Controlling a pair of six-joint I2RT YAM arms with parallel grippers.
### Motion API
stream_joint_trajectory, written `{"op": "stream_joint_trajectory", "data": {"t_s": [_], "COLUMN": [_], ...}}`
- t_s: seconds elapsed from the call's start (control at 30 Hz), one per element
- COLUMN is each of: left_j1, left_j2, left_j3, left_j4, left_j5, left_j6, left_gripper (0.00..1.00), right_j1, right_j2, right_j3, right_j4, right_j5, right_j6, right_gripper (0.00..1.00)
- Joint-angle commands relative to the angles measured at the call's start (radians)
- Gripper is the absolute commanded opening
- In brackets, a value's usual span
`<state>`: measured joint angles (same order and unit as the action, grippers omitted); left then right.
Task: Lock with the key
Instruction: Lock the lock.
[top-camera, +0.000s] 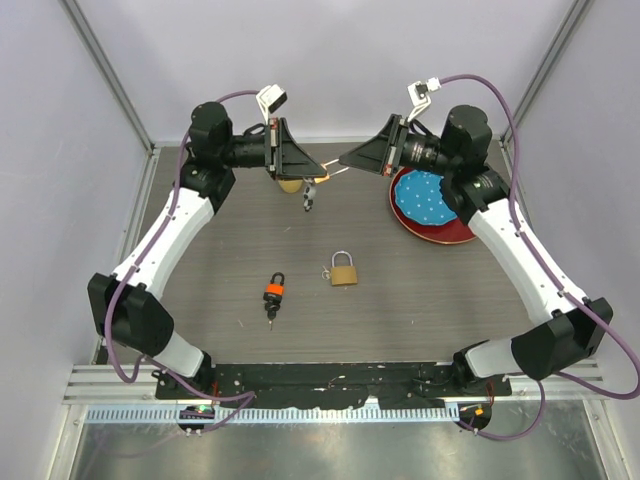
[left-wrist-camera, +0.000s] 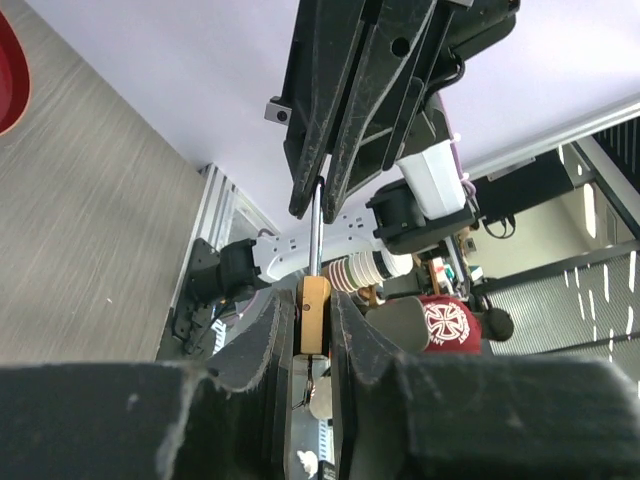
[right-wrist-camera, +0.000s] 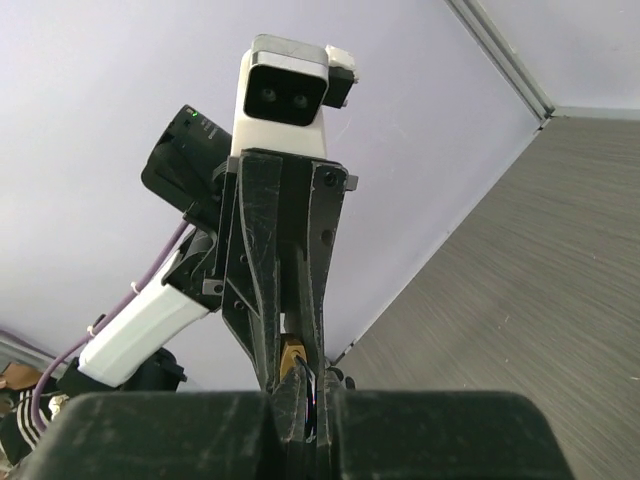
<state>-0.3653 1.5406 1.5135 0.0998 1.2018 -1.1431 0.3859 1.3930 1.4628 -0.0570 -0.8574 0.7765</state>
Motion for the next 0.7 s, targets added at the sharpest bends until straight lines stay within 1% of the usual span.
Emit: {"op": "stream_joint_trajectory", "data": {"t_s": [0.0,0.1,0.2,0.3,0.33,0.43,0.47,0.57,0.67], "left_j1": [-0.073,-0.073,-0.073,-0.073,-0.075,-0.073,-0.075,-0.075,-0.077], "left_j2": [0.003,0.003,0.001,0.000,-0.005,-0.014,-0.019,-0.037,-0.059], "left_j3": [0.040,0.043,0.043,0.048,0.047,0.040,0.039,0.021,-0.024], "left_j4": [0.253,0.264,0.233,0.146,0.088,0.000,-0.059,-0.138,-0.138], "left_j5": [-0.071,-0.068,-0.077,-0.087,-0.088,-0.090,-0.088,-0.090,-0.099], "left_j6": [-0.104,-0.110,-0.089,-0.021,0.018,0.083,0.124,0.184,0.192], "left_gripper": [0.00,0.00,0.00,0.00,0.00,0.00,0.00,0.00,0.00], "right_j1": [0.105,0.107,0.111,0.113,0.113,0.111,0.111,0.111,0.111], "right_j2": [0.034,0.037,0.044,0.055,0.067,0.109,0.118,0.155,0.198], "right_j3": [-0.018,-0.013,0.001,0.022,0.031,0.080,0.114,0.175,0.230], "right_j4": [-0.047,-0.049,-0.056,-0.073,-0.078,-0.096,-0.110,-0.119,-0.127], "right_j5": [-0.057,-0.055,-0.054,-0.055,-0.055,-0.057,-0.057,-0.054,-0.052], "right_j6": [-0.034,-0.033,-0.029,-0.031,-0.029,-0.017,-0.014,-0.006,0.012], "right_gripper": [0.02,0.02,0.02,0.02,0.02,0.02,0.02,0.02,0.02]}}
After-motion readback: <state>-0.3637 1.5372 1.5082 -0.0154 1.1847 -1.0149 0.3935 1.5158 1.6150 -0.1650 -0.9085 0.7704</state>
